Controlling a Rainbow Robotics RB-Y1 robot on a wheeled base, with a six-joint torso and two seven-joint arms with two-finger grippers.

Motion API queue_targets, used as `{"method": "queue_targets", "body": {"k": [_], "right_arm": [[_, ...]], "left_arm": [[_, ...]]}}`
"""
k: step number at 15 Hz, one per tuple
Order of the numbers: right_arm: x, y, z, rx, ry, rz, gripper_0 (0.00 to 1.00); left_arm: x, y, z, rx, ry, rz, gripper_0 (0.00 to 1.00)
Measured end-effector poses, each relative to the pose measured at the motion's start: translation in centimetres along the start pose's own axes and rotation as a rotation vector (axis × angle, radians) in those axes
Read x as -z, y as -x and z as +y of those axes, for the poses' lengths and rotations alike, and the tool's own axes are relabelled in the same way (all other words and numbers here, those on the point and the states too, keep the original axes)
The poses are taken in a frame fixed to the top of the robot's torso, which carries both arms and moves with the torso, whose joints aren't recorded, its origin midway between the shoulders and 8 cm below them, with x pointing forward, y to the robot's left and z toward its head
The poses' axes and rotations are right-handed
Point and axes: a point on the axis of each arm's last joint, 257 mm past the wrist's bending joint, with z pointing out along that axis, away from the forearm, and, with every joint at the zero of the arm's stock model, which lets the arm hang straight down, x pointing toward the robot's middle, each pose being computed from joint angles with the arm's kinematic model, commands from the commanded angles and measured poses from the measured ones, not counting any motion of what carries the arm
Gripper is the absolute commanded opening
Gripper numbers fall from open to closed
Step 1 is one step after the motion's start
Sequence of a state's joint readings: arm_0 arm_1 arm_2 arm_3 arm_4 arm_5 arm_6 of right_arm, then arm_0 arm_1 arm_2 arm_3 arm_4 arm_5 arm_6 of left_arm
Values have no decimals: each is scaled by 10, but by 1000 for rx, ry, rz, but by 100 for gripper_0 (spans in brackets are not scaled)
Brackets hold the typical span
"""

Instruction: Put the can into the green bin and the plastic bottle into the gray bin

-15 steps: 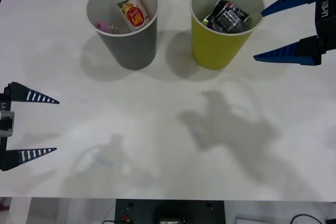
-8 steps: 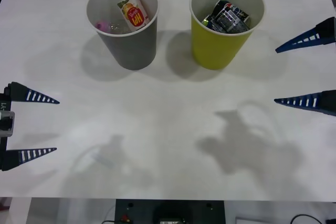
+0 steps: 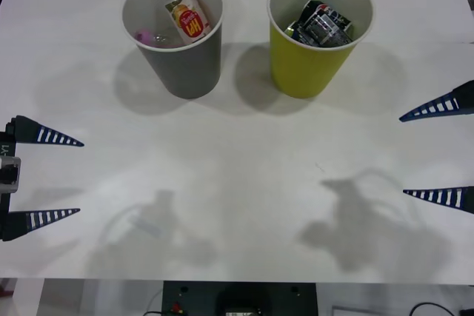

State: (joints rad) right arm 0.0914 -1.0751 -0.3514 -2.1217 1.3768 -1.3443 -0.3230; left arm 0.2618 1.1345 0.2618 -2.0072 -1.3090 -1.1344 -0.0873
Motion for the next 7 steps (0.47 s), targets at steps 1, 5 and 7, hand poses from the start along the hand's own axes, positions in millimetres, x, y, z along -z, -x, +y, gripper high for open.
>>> {"method": "queue_targets", "body": {"k": [1, 5, 7], "right_arm": [[-1, -2, 2, -2, 0, 0, 100], [-5, -4, 4, 5, -4, -5, 100], [-6, -4, 4, 9, -7, -7, 100]], "left_arm": [[0, 0, 0, 0, 0, 0, 98], [0, 0, 0, 0, 0, 0, 98], [0, 0, 0, 0, 0, 0, 98]]}}
